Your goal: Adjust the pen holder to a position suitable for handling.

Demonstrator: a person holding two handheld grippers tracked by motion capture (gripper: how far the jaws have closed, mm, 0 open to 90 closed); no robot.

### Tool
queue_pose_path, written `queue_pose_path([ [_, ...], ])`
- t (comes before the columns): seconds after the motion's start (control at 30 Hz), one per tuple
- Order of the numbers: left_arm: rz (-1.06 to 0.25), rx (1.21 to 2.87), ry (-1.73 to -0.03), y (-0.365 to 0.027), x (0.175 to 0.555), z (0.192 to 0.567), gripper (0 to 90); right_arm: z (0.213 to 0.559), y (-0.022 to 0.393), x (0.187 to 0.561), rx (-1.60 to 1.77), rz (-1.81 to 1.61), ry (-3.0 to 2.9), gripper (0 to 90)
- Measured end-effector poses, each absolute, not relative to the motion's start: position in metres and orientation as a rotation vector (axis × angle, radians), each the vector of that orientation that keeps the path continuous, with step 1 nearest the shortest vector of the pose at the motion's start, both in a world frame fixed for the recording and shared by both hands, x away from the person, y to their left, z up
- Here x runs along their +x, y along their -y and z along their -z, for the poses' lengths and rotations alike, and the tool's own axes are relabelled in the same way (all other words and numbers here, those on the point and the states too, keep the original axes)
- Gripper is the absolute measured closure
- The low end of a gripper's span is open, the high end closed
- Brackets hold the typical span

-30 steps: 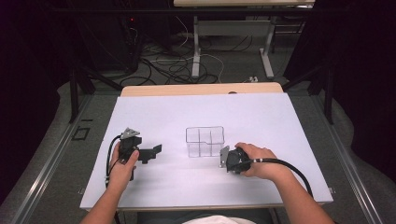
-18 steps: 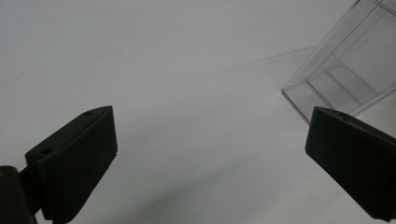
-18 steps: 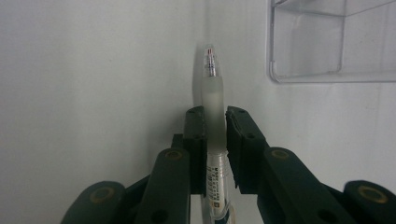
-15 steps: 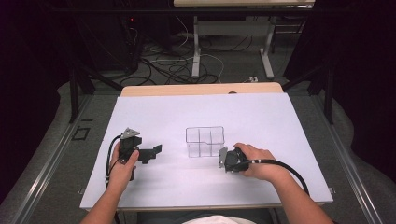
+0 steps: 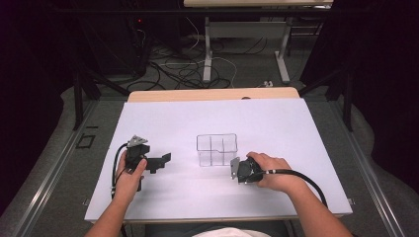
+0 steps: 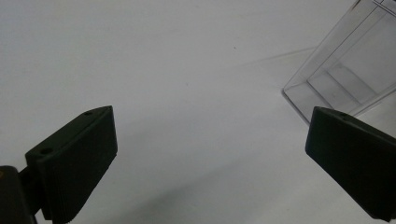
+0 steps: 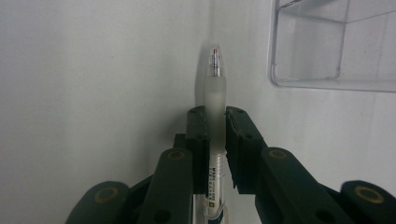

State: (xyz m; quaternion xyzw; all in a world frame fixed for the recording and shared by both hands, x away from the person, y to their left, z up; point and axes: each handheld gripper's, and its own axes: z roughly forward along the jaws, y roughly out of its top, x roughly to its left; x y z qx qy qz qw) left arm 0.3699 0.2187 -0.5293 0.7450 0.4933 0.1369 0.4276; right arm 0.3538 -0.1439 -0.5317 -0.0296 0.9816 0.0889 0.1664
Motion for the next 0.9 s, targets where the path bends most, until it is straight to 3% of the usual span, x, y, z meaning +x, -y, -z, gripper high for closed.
queue_pose_path([
  [0.9,-0.344,1.865,-1.229,-0.219,0.37,0.529,2.4,0.492,0.155,0.35,0.07,-0.629,-2.756,80.4],
])
